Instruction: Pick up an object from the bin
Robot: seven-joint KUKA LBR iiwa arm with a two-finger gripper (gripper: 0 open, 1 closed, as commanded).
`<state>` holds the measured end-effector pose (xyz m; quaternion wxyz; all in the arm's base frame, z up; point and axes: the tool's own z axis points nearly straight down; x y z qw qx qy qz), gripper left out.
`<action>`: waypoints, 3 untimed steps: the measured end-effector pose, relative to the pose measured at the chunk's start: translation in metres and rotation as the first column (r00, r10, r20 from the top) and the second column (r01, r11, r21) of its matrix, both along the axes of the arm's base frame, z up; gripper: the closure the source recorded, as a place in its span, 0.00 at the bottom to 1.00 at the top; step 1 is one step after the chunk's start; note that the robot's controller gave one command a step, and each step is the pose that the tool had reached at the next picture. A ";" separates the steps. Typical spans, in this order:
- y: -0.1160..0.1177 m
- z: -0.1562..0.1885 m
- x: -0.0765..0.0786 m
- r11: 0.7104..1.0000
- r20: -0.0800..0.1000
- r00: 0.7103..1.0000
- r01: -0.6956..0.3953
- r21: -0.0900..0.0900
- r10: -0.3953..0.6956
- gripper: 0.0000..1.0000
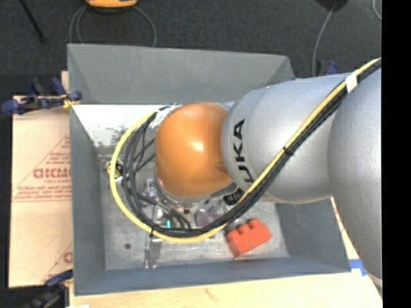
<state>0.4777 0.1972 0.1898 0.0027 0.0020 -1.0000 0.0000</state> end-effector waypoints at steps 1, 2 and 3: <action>-0.032 -0.120 0.087 0.999 0.016 0.999 0.051 0.007 -0.051 0.00; -0.080 -0.115 0.099 1.000 0.018 1.000 0.002 0.005 -0.002 0.00; -0.169 -0.115 0.116 0.999 0.024 0.999 -0.045 0.001 0.045 0.00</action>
Offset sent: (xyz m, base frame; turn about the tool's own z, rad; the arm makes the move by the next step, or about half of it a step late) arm 0.0833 -0.0328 -0.1198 0.0483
